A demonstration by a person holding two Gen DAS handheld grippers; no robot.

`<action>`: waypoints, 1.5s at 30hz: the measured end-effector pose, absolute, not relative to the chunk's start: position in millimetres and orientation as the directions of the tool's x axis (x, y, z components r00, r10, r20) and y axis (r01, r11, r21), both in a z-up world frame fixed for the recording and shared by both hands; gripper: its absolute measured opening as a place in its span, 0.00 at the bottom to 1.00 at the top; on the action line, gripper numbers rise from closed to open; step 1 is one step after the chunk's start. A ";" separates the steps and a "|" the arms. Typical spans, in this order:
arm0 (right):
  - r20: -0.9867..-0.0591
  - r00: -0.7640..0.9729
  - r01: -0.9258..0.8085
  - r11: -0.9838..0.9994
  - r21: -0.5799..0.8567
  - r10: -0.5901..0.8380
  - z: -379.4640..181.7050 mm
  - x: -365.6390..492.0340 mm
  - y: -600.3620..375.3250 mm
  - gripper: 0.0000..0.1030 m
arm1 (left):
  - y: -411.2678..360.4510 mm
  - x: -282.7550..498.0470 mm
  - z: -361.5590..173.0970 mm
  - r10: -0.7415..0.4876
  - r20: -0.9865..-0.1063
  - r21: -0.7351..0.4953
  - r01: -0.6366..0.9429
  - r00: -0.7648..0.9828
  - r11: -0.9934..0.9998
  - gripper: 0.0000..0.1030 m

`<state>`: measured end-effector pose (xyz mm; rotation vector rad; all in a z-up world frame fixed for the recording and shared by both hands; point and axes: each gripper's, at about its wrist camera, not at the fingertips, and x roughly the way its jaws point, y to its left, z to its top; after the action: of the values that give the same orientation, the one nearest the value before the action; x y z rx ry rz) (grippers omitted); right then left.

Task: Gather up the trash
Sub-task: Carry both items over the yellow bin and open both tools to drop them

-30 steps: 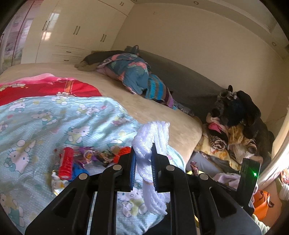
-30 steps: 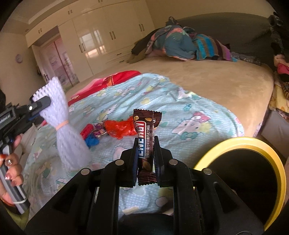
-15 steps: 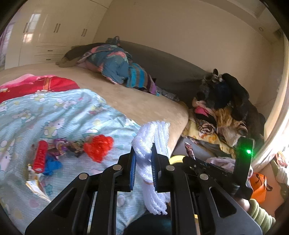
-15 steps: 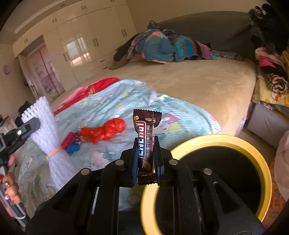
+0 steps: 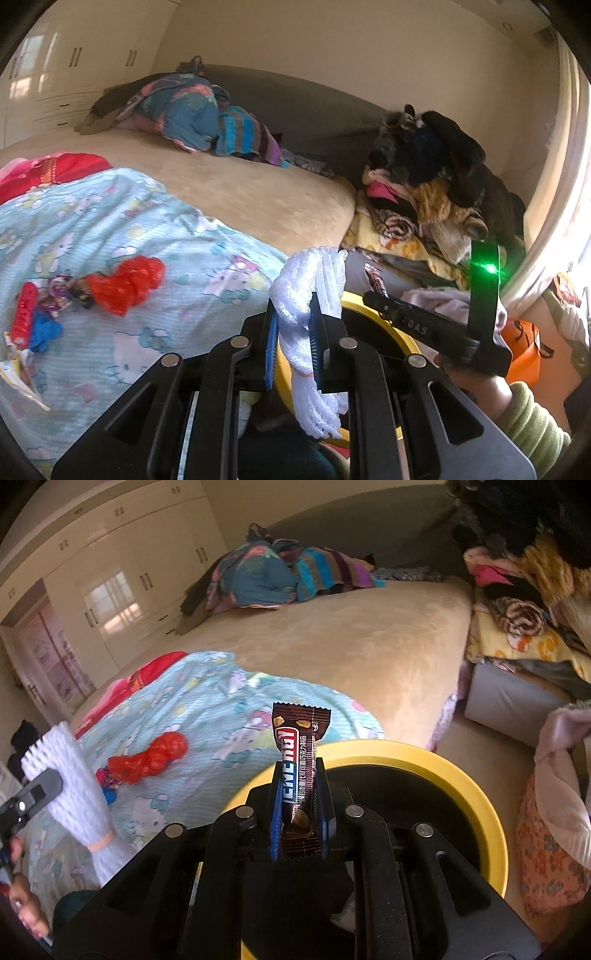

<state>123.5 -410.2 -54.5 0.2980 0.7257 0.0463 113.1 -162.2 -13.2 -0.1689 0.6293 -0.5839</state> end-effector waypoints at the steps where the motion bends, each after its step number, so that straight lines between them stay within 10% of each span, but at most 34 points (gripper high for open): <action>1: -0.649 0.748 0.069 0.956 0.286 0.140 -56.1 123.2 -414.2 0.10 | -166.7 112.7 -15.1 -0.565 -0.510 -0.317 0.468 0.649 0.825 0.14; 27: -0.754 0.635 0.145 0.932 0.331 0.169 -108.4 125.3 -452.6 0.13 | -231.5 124.6 -64.4 -0.579 -0.611 -0.283 0.534 0.540 0.797 0.15; 37: -0.761 0.634 0.185 0.930 0.318 0.135 -105.5 122.9 -455.7 0.52 | -220.0 121.5 -64.3 -0.568 -0.600 -0.291 0.508 0.563 0.811 0.86; 45: -0.716 0.692 0.215 0.922 0.323 0.090 -84.1 118.4 -462.2 0.63 | -208.9 122.0 -56.7 -0.573 -0.589 -0.315 0.491 0.570 0.812 0.93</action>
<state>118.4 -462.2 -84.1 0.4033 0.8093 -0.0722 122.0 -208.9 -56.7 -0.1205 0.7337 -0.6262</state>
